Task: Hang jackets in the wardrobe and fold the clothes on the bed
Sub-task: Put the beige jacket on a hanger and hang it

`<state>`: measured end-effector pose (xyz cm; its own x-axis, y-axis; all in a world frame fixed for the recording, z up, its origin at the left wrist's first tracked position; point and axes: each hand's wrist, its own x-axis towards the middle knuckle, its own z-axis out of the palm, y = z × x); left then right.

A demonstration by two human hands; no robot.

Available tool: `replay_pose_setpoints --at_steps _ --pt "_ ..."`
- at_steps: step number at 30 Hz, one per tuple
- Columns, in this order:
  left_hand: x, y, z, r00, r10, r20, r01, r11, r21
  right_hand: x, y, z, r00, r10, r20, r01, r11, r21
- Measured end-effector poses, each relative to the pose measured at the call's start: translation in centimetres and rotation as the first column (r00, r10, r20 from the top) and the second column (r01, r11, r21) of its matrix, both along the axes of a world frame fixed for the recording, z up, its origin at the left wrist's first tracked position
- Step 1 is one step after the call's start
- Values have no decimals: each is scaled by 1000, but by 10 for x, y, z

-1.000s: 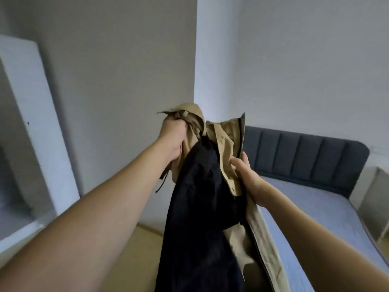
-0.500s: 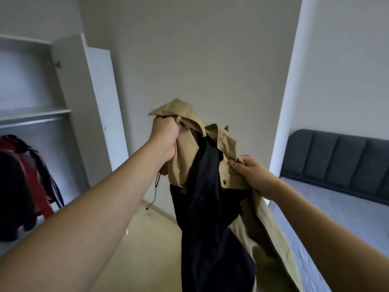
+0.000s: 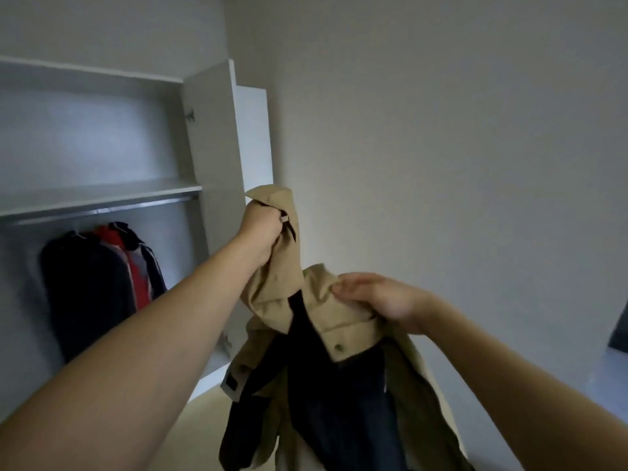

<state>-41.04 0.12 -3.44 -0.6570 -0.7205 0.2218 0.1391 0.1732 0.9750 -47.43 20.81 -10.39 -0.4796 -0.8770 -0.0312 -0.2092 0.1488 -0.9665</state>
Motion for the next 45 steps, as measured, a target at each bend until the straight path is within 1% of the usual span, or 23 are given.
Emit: replay_pose_setpoints --at_steps 2,5,8,11,12,14,16,17,19,22,25,27,28,30,32,34,37,38,40,41,42,44,45 --pt "-13 -40 -2 999 -34 -13 36 986 166 -1 -54 -20 996 85 -7 -85 995 55" --pt "-24 -107 -7 999 -34 -4 34 955 295 -17 -118 -42 998 69 16 -70 992 100" --pt "-33 -171 -14 994 -100 -41 108 941 322 -39 -171 -58 987 95 129 -110 988 107" --pt "-42 -225 -13 975 -214 -58 221 938 268 -60 -228 -61 967 127 221 -161 977 141" --pt "-44 -235 -11 968 -245 -62 252 934 253 -65 -244 -60 976 125 179 -158 969 188" --pt "-46 -260 -7 957 -282 -64 289 929 230 -79 -291 -62 992 53 -116 -15 951 307" --pt "-50 -290 -1 961 -268 -70 277 938 210 -97 -342 -63 901 -57 -429 185 947 263" --pt "-53 -306 1 964 -256 -78 267 941 206 -106 -365 -63 861 -87 -501 215 955 205" --pt "-58 -335 7 965 -235 -119 253 950 181 -126 -410 -66 837 -10 -547 129 975 179" --pt "-69 -375 15 973 -191 -127 205 973 110 -148 -472 -71 805 199 -559 -70 967 243" --pt "-79 -419 15 984 -173 -52 177 979 98 -162 -531 -75 788 287 -545 -159 950 270" --pt "-84 -452 14 992 -121 34 117 989 91 -176 -562 -72 831 268 -488 -168 956 239" --pt "-86 -470 14 992 -63 108 58 997 48 -186 -574 -71 873 226 -431 -155 969 194" --pt "-89 -517 14 948 141 286 -90 979 -183 -210 -595 -64 930 146 -337 -116 987 108" --pt "-93 -560 12 856 342 389 -161 889 -428 -226 -614 -54 957 88 -276 -82 996 33" --pt "-95 -590 9 808 427 405 -166 825 -540 -234 -637 -40 979 73 -190 -84 995 -54" --pt "-101 -616 -5 771 494 402 -213 795 -568 -233 -676 -19 989 95 -117 -108 987 -116" --pt "-103 -620 -10 714 577 397 -243 736 -632 -231 -688 -14 990 75 -116 -90 988 -123" --pt "-102 -629 -21 573 750 331 -239 540 -807 -230 -711 -8 987 43 -155 -63 990 -128" --pt "-102 -634 -27 591 754 288 -221 495 -840 -230 -720 -6 981 30 -193 -55 990 -128" --pt "-101 -636 -34 651 703 287 -192 518 -833 -230 -728 -4 973 17 -230 -46 992 -121" --pt "-102 -636 -52 771 537 342 -120 650 -751 -232 -742 -4 958 -8 -285 -23 994 -104" --pt "-103 -636 -63 790 454 413 -51 719 -693 -234 -749 -3 952 -25 -304 -6 995 -100"
